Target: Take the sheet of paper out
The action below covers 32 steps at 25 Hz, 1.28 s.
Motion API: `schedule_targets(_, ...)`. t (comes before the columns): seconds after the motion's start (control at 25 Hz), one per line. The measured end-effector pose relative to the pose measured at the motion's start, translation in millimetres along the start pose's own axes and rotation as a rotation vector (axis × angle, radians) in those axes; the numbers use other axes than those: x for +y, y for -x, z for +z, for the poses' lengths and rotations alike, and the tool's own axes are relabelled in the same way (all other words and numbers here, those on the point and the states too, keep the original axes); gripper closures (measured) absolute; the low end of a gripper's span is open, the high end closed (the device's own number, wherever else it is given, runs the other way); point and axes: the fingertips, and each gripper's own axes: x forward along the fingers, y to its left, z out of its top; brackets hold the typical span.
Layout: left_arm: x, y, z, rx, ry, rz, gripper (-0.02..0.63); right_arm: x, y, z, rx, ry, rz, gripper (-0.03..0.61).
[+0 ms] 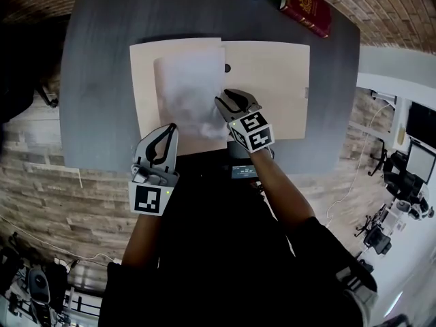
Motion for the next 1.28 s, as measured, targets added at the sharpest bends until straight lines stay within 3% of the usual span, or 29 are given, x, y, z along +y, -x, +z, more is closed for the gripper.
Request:
schedule_targets(0.32,3.9,-4.0,5.9,-0.012,-0.002,-0.001,0.618,-5.3,-8.7,-9.6,0.107,0.041,-0.05,0.463)
schedule_targets(0.48,3.6,-3.1,7.7,-0.015,-0.009,0.002,0.618,-11.5,-8.7,-9.8,0.125,0.087,-0.069,0.531)
schedule_targets(0.72,-0.6,-1.7,10.6,-0.011,-0.018,-0.006,0.618,-21.7,-2.4,-8.4,0.098,-0.006,-0.038,0.572)
schedule_targets(1.28,-14.2,-3.7,13.9,-0.028,-0.038,-0.024,0.618,-78.4,69.3,-31.6,0.055,-0.086,-0.146,0.572)
